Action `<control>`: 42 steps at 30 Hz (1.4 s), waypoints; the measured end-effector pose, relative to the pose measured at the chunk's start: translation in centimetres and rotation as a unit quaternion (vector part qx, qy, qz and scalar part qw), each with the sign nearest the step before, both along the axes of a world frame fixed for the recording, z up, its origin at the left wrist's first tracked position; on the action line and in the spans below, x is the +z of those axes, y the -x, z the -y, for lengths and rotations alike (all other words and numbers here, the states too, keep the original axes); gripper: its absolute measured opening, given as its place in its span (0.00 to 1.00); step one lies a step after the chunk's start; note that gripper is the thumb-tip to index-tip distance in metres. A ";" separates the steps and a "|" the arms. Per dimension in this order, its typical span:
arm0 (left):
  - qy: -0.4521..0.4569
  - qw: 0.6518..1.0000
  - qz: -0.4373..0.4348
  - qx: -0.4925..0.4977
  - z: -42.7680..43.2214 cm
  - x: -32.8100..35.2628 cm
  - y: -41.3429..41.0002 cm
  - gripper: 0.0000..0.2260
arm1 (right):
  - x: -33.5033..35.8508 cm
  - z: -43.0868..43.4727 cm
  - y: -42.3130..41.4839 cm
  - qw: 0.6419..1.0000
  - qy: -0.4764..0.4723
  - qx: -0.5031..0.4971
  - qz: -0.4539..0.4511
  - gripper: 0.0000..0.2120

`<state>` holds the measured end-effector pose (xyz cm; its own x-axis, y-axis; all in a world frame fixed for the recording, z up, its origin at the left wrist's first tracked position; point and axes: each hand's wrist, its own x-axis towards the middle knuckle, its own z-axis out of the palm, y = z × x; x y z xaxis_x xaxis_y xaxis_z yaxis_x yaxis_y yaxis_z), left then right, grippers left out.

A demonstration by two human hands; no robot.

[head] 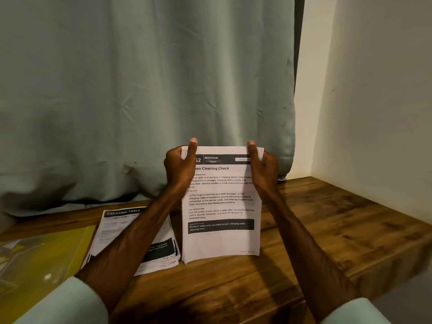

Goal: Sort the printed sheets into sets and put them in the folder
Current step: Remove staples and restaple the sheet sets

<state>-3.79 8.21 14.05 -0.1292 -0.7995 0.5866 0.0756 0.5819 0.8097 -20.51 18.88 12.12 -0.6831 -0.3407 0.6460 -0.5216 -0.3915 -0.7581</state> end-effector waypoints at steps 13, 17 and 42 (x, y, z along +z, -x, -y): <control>-0.139 0.964 0.015 -0.225 -0.5 -6.1 -2.1 0.15 | -3.0 -3.3 -0.9 0.993 -0.067 0.090 -0.027 0.11; -0.143 0.964 0.041 -0.221 -0.8 -8.0 -2.3 0.13 | -7.7 -4.3 -1.0 0.981 -0.106 0.158 0.035 0.11; -0.217 0.927 0.133 -0.277 3.6 -6.4 -8.1 0.16 | -6.0 -4.9 3.2 0.894 -0.352 0.277 -0.001 0.13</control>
<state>4.29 4.65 7.68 -0.6837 -0.7207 0.1144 0.0301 0.1288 0.9912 -23.69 23.81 6.12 -0.2826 -0.9490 0.1398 -0.3979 -0.0166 -0.9173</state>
